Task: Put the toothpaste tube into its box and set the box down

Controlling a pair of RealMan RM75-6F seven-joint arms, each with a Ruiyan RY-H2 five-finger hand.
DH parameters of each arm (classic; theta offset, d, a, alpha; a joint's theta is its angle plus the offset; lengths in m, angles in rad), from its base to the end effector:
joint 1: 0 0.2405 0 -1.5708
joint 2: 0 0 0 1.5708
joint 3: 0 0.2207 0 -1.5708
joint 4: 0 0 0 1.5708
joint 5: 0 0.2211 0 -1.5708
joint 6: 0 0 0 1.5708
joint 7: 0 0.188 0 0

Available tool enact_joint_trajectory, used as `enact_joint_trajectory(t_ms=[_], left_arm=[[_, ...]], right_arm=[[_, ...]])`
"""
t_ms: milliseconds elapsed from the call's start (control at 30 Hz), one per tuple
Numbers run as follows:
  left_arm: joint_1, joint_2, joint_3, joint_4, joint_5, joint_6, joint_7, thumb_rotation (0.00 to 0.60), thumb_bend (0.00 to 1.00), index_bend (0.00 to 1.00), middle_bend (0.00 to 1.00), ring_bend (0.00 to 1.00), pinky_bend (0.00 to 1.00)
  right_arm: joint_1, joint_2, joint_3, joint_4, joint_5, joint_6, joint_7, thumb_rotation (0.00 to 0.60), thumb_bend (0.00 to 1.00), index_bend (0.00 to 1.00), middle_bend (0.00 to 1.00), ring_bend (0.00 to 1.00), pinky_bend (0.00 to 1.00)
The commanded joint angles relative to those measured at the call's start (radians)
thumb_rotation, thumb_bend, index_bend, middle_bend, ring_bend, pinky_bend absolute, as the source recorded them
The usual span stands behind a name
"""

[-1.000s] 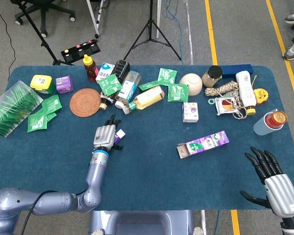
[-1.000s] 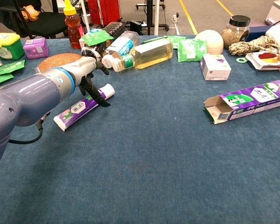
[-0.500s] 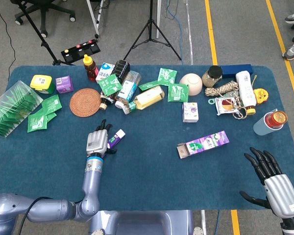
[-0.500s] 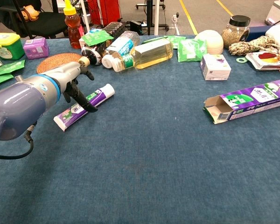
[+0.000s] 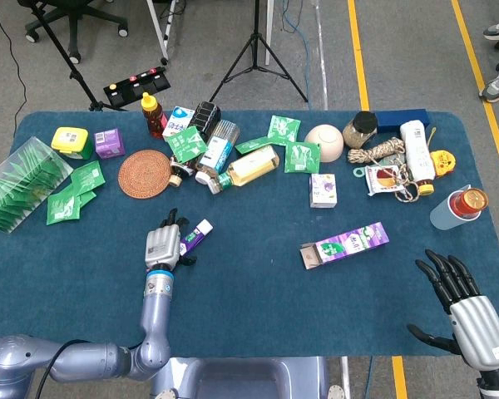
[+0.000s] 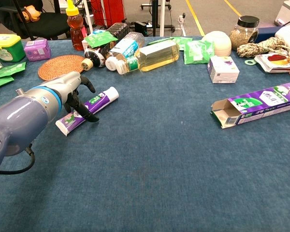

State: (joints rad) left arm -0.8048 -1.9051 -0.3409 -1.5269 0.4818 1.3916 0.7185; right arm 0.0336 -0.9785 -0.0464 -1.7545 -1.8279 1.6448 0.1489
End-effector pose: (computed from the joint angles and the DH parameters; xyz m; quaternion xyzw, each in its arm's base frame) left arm -0.0949 0.3343 -0.0823 -0.5705 -0.5558 -0.3024 0.5235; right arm -0.2203 -0.1796 0.1478 0.6309 -0.3702 0.4911 0.4730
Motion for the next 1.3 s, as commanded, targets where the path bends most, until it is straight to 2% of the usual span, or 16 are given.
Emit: enact_joint_trajectory(t_ms=[33,300,667,1000,1300], left_arm=[[0.008,-0.006,0.005,0.001,0.015,0.012,0.003,0.600,0.15,0.23,0.10,0.18,0.47],[0.030,-0.015,0.020,-0.015,0.056,0.048,0.017,0.600,0.16,0.27,0.14,0.20,0.51],[0.053,-0.026,0.015,-0.034,0.027,0.072,0.087,0.600,0.17,0.28,0.16,0.22,0.54],[0.064,-0.053,0.019,0.008,0.064,0.082,0.106,0.600,0.26,0.41,0.35,0.39,0.68],[0.075,-0.057,0.020,0.023,0.107,0.081,0.111,0.600,0.34,0.45,0.38,0.42,0.69]], right_arm=[[0.000,0.001,0.000,0.000,0.000,0.001,0.002,0.600,0.00,0.00,0.00,0.00,0.00],[-0.001,0.002,-0.002,0.000,-0.004,0.003,0.004,0.600,0.00,0.00,0.00,0.00,0.00],[0.001,0.004,-0.005,0.000,-0.008,0.002,0.011,0.600,0.00,0.00,0.00,0.00,0.00],[0.003,0.008,-0.008,-0.002,-0.010,-0.001,0.022,0.600,0.00,0.00,0.00,0.00,0.00],[0.004,0.009,-0.008,-0.002,-0.010,0.000,0.027,0.600,0.00,0.00,0.00,0.00,0.00]])
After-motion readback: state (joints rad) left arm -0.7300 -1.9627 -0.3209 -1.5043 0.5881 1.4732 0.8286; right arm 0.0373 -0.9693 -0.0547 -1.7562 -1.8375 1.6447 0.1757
